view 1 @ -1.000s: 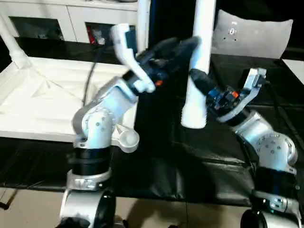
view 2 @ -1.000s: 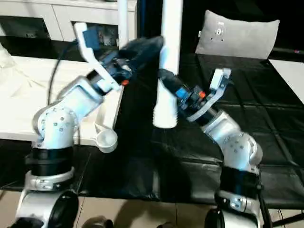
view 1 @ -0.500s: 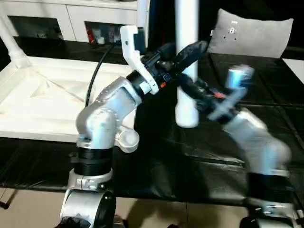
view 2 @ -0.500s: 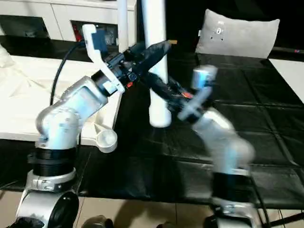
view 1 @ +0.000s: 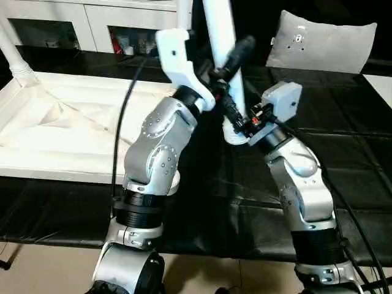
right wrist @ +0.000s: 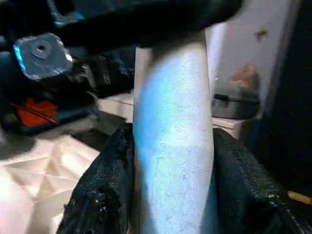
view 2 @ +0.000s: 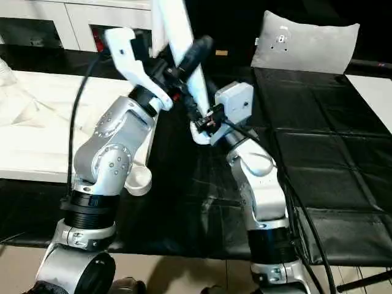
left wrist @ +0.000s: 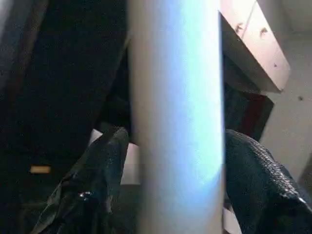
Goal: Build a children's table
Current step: Pick table leg
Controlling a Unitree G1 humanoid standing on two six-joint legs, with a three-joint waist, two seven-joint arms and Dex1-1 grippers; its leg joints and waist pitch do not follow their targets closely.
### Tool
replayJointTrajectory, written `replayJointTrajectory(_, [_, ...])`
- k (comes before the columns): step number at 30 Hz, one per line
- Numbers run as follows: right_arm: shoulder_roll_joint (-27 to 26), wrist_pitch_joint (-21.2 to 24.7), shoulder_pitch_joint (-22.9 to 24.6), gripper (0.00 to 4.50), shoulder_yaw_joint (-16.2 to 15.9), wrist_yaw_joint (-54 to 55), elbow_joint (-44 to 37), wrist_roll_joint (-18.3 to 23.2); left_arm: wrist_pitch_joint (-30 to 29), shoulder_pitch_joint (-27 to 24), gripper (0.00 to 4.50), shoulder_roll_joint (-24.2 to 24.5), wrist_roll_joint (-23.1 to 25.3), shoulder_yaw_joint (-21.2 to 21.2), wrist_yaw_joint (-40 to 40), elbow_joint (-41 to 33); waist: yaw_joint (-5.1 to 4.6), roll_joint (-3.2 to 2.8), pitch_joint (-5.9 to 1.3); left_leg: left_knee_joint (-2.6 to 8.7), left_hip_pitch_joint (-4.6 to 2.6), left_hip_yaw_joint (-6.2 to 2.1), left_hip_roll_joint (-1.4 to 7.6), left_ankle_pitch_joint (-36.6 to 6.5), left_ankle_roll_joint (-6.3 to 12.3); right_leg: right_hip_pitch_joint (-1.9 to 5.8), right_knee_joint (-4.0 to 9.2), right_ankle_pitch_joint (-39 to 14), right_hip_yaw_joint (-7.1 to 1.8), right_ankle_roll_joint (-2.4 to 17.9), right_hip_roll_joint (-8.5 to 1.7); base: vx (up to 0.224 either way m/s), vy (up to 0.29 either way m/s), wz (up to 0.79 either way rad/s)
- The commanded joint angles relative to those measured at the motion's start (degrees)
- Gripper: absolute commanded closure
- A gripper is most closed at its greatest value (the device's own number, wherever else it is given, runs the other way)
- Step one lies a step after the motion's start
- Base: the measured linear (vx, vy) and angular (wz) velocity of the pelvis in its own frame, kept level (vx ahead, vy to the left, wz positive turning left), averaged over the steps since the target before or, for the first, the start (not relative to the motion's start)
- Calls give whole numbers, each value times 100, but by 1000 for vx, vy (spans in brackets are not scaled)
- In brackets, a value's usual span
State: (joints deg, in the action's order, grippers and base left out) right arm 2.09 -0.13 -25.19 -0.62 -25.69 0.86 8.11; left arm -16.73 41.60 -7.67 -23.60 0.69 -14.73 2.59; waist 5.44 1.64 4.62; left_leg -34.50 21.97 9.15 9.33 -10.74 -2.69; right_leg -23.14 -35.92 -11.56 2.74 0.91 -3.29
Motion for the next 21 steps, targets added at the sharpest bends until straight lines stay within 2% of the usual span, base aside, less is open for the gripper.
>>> replayJointTrajectory(1, [-29, -159, -34, 266, 59, 165, 27, -54, 161, 184, 172, -212, 222, -59, 36, 64, -3, -33, -415, 398, -75, -87, 345, -629, 220, 348, 414, -266, -287, 1118, -482, 0, 0, 0])
replayJointTrajectory(5, [-42, -348, -121, 266, 16, 232, 202, -160, 326, 114, 209, -113, 433, -266, -38, 91, -41, -18, -428, 406, -81, -86, 346, -806, 175, 351, 437, -482, -291, 1065, -478, 0, 0, 0])
replayJointTrajectory(6, [-49, -406, -125, 266, 2, 258, 245, -185, 387, 77, 216, -129, 411, -326, -61, 91, -39, 15, -467, 392, -84, -83, 348, -780, 184, 364, 429, -459, -293, 1067, -483, 0, 0, 0])
replayJointTrajectory(7, [-49, -454, -145, 266, 6, 283, 287, -200, 428, 66, 216, -148, 390, -354, -60, 105, -33, 19, -456, 393, -81, -80, 344, -753, 189, 360, 428, -444, -293, 1074, -491, 0, 0, 0])
replayJointTrajectory(9, [-37, -516, -196, 266, 6, 328, 370, -202, 493, 84, 247, -161, 385, -376, -73, 145, -34, -11, -444, 390, -72, -77, 343, -720, 218, 342, 418, -345, -294, 1103, -479, 0, 0, 0])
replayJointTrajectory(11, [6, -598, -285, 266, -15, 314, 489, -243, 518, 83, 247, -162, 412, -386, -103, 168, -37, -20, -441, 387, -68, -78, 337, -707, 239, 349, 413, -299, -293, 1122, -477, 0, 0, 0])
replayJointTrajectory(12, [19, -621, -296, 266, -22, 310, 509, -260, 520, 66, 247, -168, 417, -391, -107, 164, -49, 5, -462, 380, -73, -75, 338, -685, 249, 363, 408, -276, -290, 1131, -474, 0, 0, 0])
replayJointTrajectory(15, [34, -663, -290, 266, -26, 310, 515, -275, 514, 43, 255, -210, 402, -395, -128, 167, -30, 20, -479, 361, -69, -65, 340, -510, 320, 365, 377, -40, -292, 1174, -479, 0, 0, 0])
replayJointTrajectory(17, [47, -688, -318, 266, -18, 307, 558, -283, 412, 84, 255, -283, 231, -303, -109, 173, -25, -8, -458, 364, -65, -68, 338, -521, 350, 354, 379, -59, -288, 1194, -480, 0, 0, 0])
replayJointTrajectory(21, [89, -775, -376, 266, -66, 288, 676, -330, 328, 96, 255, -352, -26, -136, 10, 172, -37, -1, -451, 370, -73, -60, 332, -666, 305, 352, 400, -257, -286, 1220, -470, 0, 0, 0])
